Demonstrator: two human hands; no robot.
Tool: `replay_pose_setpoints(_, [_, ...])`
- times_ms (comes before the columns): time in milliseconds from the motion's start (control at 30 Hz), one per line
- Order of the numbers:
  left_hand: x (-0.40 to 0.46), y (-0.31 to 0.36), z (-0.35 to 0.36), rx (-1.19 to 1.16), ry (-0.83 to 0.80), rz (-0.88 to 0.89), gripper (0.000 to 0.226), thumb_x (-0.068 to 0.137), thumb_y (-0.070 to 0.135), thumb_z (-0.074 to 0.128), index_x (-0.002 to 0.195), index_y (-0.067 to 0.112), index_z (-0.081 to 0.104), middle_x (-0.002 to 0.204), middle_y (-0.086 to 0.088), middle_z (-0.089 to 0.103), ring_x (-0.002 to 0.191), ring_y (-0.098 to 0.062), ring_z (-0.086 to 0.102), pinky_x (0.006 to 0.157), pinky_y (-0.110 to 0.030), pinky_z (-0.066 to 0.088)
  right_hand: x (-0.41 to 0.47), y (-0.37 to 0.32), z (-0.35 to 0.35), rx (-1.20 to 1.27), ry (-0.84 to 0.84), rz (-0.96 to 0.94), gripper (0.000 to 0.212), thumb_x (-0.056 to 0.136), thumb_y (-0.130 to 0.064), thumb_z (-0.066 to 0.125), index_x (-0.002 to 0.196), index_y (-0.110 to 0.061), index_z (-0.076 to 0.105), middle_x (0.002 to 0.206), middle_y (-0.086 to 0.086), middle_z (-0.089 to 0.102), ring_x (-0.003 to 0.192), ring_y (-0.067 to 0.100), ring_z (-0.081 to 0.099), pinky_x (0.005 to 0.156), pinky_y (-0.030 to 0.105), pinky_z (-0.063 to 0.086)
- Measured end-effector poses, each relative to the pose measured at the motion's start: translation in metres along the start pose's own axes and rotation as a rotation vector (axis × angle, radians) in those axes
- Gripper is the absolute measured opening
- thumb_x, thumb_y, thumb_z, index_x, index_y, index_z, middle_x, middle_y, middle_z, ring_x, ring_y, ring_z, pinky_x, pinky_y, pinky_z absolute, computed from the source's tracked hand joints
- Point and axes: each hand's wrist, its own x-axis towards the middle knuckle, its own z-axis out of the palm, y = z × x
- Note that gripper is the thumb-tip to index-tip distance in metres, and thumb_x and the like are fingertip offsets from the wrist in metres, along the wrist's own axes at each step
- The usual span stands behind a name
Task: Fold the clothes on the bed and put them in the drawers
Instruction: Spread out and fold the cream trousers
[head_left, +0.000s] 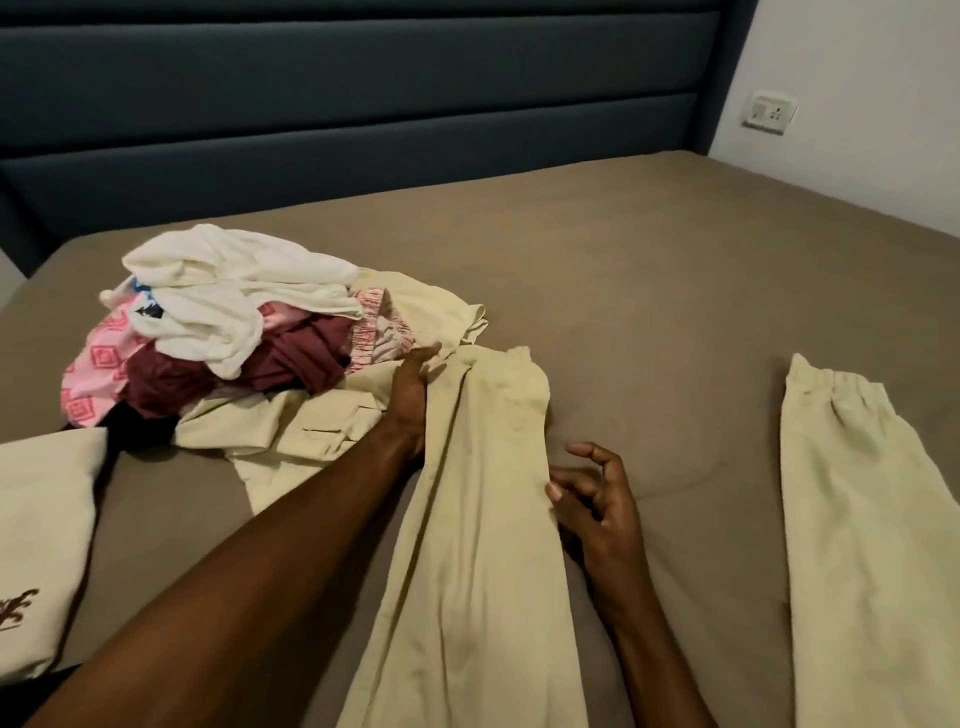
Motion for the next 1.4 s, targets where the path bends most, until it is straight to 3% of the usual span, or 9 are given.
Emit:
replay_pose_setpoints(300, [0.043,0.023,0.0,0.311,0.117,-0.095,0.024,0.099,0.009,0.053,0.115,0.0,0.069,0.09,-0.011,0.077,0.072,-0.023,0.075,0.064,-0.03,0.061,0.003,0.009,-0.002,-0.072,0.141,-0.073,0.032,0.087,0.008,0.073,0.098,-0.022,0.079,0.083,-0.004,0.072,0.073,0.014,0.062,0.072,0.03,0.05])
replay_pose_setpoints(400, [0.05,0.021,-0.02,0.513,0.213,-0.013,0.018,0.098,0.0,0.056,0.11,0.002,0.069,0.076,-0.005,0.076,0.062,-0.02,0.073,0.055,-0.025,0.058,0.003,0.012,0.0,-0.15,0.175,-0.082,0.041,0.084,0.013,0.068,0.086,-0.026,0.081,0.084,-0.003,0.076,0.069,0.018,0.064,0.068,0.029,0.05])
replay_pose_setpoints(500, [0.06,0.03,-0.028,0.683,0.133,0.175,0.02,0.099,-0.001,0.058,0.104,0.017,0.067,0.081,0.007,0.074,0.075,-0.009,0.069,0.07,-0.018,0.055,0.004,0.013,0.002,-0.196,0.164,-0.109,0.034,0.085,0.008,0.073,0.09,-0.025,0.081,0.093,-0.004,0.078,0.076,0.026,0.068,0.072,0.033,0.055])
replay_pose_setpoints(700, [0.07,0.049,-0.048,1.287,0.096,0.364,0.007,0.092,0.026,0.077,0.096,0.021,0.081,0.074,0.022,0.073,0.065,0.008,0.064,0.061,-0.017,0.046,0.005,0.015,0.002,-0.242,0.142,-0.133,0.034,0.083,0.005,0.079,0.093,-0.027,0.081,0.099,-0.006,0.077,0.085,0.021,0.071,0.076,0.035,0.058])
replay_pose_setpoints(833, [0.074,0.043,-0.041,1.258,0.201,0.435,0.029,0.081,0.04,0.081,0.102,0.02,0.079,0.092,0.009,0.078,0.083,-0.005,0.071,0.077,-0.025,0.052,0.005,0.012,0.003,-0.203,0.11,-0.142,0.029,0.084,0.001,0.081,0.1,-0.023,0.082,0.104,-0.005,0.078,0.099,0.017,0.073,0.088,0.033,0.059])
replay_pose_setpoints(967, [0.081,0.043,-0.027,0.946,0.144,0.386,0.021,0.092,0.003,0.071,0.113,0.004,0.071,0.08,0.012,0.076,0.071,0.003,0.068,0.072,-0.021,0.055,0.004,0.013,-0.001,-0.082,0.201,-0.124,0.037,0.087,0.018,0.066,0.101,-0.012,0.082,0.115,-0.004,0.077,0.113,0.015,0.071,0.1,0.028,0.055])
replay_pose_setpoints(1100, [0.089,0.037,-0.013,0.674,0.072,0.256,0.024,0.098,-0.002,0.061,0.121,-0.001,0.066,0.098,-0.009,0.075,0.081,-0.015,0.071,0.079,-0.027,0.059,0.003,0.013,-0.005,-0.126,0.291,-0.191,0.048,0.085,0.026,0.058,0.096,-0.013,0.083,0.106,-0.002,0.079,0.107,0.016,0.073,0.099,0.031,0.056])
replay_pose_setpoints(1233, [0.094,0.015,-0.029,0.918,0.206,0.218,0.017,0.095,0.005,0.068,0.112,0.001,0.07,0.085,-0.001,0.069,0.078,-0.016,0.065,0.065,-0.013,0.051,0.005,0.019,-0.005,-0.177,0.3,-0.151,0.043,0.089,0.015,0.065,0.107,-0.021,0.081,0.114,-0.009,0.077,0.108,0.011,0.072,0.094,0.026,0.056])
replay_pose_setpoints(1400, [0.101,0.015,-0.034,1.181,0.276,0.38,0.03,0.087,0.035,0.081,0.088,0.005,0.077,0.077,-0.007,0.074,0.066,-0.011,0.06,0.068,-0.029,0.043,0.008,0.021,-0.003,-0.243,0.344,-0.176,0.037,0.081,0.006,0.081,0.107,-0.021,0.08,0.11,-0.01,0.076,0.085,0.013,0.07,0.075,0.021,0.056])
